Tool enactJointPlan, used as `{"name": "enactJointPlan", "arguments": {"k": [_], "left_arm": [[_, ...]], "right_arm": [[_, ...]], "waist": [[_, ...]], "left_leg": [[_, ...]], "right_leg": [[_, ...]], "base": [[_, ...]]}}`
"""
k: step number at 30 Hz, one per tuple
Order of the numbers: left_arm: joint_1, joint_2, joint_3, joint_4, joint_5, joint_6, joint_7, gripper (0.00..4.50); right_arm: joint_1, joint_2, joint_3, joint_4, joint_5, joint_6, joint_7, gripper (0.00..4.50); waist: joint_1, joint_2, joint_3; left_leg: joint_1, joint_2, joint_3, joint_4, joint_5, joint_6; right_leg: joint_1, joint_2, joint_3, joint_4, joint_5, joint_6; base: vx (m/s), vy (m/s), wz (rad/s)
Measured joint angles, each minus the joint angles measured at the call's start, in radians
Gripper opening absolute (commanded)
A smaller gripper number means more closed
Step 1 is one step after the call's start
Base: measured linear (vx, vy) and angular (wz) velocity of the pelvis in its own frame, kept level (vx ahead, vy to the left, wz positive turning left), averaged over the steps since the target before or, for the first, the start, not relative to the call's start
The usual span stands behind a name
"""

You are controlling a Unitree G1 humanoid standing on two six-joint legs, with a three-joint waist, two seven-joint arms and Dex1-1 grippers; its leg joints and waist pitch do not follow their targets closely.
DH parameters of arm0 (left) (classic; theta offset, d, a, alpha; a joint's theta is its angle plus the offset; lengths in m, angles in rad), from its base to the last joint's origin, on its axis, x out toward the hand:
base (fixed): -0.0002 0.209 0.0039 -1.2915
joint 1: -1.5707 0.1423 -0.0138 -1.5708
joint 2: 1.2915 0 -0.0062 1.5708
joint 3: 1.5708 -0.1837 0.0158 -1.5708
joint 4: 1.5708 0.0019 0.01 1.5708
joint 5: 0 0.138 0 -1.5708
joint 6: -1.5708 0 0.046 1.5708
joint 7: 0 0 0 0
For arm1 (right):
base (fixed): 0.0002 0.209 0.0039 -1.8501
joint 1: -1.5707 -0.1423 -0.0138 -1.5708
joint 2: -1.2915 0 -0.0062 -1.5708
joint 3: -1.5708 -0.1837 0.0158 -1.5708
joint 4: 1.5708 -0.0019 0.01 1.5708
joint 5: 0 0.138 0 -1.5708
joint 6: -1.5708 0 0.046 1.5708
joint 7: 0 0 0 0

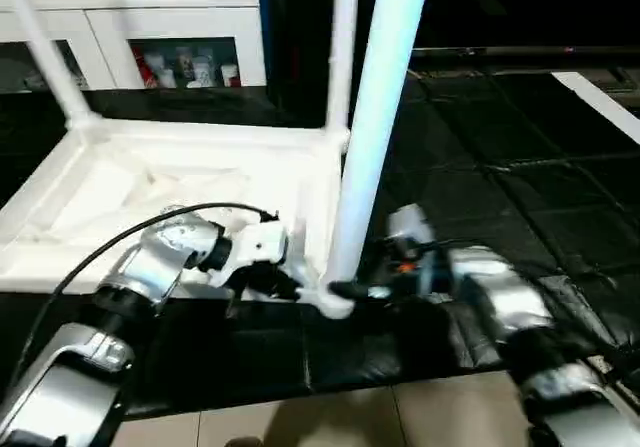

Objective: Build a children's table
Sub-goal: Rotate leg to tighten

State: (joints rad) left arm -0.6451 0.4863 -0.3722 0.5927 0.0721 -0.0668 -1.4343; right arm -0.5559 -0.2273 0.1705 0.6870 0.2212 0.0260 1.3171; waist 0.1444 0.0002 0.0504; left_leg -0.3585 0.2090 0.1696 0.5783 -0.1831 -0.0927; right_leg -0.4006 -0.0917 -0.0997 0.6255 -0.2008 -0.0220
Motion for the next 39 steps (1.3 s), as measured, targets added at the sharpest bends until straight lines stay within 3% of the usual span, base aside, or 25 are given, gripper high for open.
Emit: {"name": "enactJointPlan", "arguments": {"k": [8, 15, 21, 32, 39], "left_arm": [[0.016, 0.009, -0.007, -0.036, -0.001, 0.009, -0.004, 0.0], [0.02, 0.014, -0.008, -0.048, 0.0, 0.014, -0.004, 0.0], [0.021, 0.015, -0.008, -0.053, 0.0, 0.017, -0.004, 0.0], [0.022, 0.016, -0.007, -0.056, -0.001, 0.03, -0.004, 0.0], [0.021, 0.003, 0.004, -0.053, -0.01, 0.1, 0.006, 0.0]], "right_arm": [[-0.048, 0.021, 0.026, 0.066, 0.0, 0.006, 0.056, 3.39], [-0.068, 0.033, 0.035, 0.106, -0.002, 0.006, 0.091, 2.6], [-0.077, 0.036, 0.036, 0.111, -0.02, -0.018, 0.097, 2.26], [-0.075, 0.041, 0.034, 0.108, -0.021, -0.016, 0.098, 2.17], [-0.032, 0.063, 0.006, 0.075, -0.013, -0.011, 0.052, 2.17]], "waist": [[0.0, -0.004, 0.0], [-0.001, -0.006, 0.0], [-0.001, -0.007, 0.0], [-0.001, -0.007, -0.001], [-0.001, -0.004, -0.001]], "left_leg": [[0.0, 0.0, 0.0, 0.0, 0.0, 0.0], [0.0, 0.0, 0.001, 0.0, 0.0, 0.0], [0.0, 0.0, 0.001, 0.001, 0.0, 0.0], [0.001, 0.0, 0.001, 0.001, 0.0, 0.0], [0.005, 0.0, 0.0, 0.001, 0.0, 0.0]], "right_leg": [[0.0, 0.0, 0.0, 0.001, 0.0, 0.0], [-0.001, 0.0, 0.0, 0.001, 0.0, 0.0], [-0.001, 0.0, 0.001, 0.002, 0.0, 0.0], [-0.001, 0.0, 0.001, 0.003, 0.0, 0.0], [0.002, 0.0, 0.003, 0.003, 0.0, 0.0]], "base": [[0.0, 0.0, 0.0], [0.0, 0.0, 0.0], [0.0, 0.0, 0.0], [0.0, 0.0, 0.0], [0.0, 0.0, 0.0]]}}
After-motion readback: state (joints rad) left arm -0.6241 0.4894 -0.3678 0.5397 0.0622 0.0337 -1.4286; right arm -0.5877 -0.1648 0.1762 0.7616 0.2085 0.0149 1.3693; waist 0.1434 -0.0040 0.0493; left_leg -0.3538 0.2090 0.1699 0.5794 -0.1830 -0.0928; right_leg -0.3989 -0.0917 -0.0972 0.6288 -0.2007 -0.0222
